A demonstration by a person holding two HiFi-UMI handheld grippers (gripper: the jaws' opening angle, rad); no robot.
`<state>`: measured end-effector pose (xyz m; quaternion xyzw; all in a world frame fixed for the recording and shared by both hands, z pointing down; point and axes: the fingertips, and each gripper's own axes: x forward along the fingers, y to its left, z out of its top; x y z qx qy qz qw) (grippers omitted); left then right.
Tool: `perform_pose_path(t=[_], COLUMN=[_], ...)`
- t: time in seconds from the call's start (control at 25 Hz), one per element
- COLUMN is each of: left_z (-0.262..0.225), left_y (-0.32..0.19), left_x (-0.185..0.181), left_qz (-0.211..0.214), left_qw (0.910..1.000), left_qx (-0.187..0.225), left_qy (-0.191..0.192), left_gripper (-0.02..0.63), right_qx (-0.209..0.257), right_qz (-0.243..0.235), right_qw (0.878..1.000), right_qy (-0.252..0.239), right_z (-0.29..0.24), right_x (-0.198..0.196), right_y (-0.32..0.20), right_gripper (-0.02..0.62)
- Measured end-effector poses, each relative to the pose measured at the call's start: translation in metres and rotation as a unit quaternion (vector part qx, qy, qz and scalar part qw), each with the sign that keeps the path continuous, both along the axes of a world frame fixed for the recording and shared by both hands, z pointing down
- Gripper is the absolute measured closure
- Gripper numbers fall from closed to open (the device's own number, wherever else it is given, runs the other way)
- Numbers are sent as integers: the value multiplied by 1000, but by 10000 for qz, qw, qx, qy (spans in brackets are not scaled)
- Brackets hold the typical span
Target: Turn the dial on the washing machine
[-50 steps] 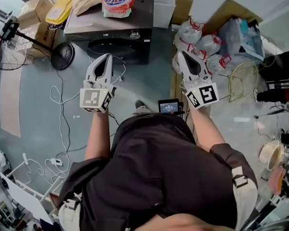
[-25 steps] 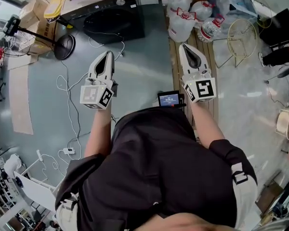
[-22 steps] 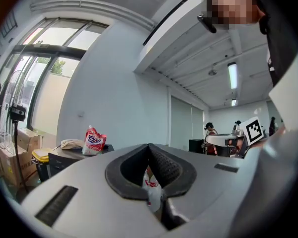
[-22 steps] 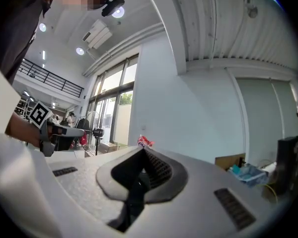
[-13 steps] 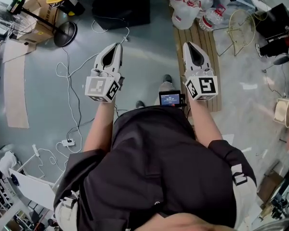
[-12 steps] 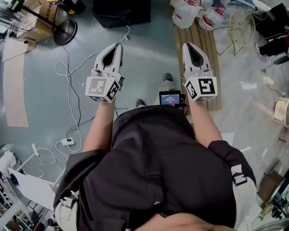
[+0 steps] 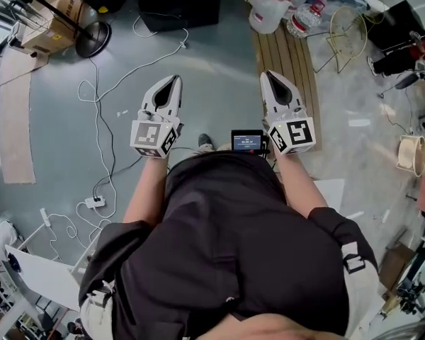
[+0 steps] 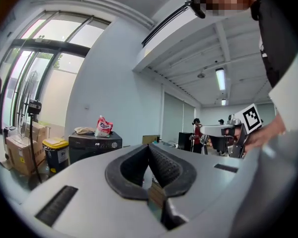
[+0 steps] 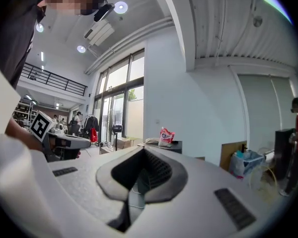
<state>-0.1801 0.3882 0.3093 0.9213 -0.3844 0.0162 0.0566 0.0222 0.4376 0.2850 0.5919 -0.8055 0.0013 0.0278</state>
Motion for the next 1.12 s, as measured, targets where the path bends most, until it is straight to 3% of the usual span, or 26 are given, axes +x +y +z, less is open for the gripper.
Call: perform_pose_path(t=[0.28, 0.52, 0.92, 1.12], left_z=[6, 21, -10, -10], left_y=[58, 92, 79, 72], left_x=[-23, -33, -47, -94], left_qz=[-152, 29, -14, -105], left_qw=[9995, 9989, 9997, 9997], left_qx=[-248, -459, 231, 199], left_qy=[-115, -97, 66, 103], left_gripper=[611, 611, 611, 611], right_qx=[-23, 31, -191, -182], right_qz=[-116, -122, 444, 576], right_qw=[9994, 9998, 9976, 9970], right_qy=[-313, -151, -497, -479], right_z=[4, 17, 22, 26], right_x=[-12, -39, -55, -95], right_y=[49, 95, 105, 89], right_gripper=[592, 592, 592, 592])
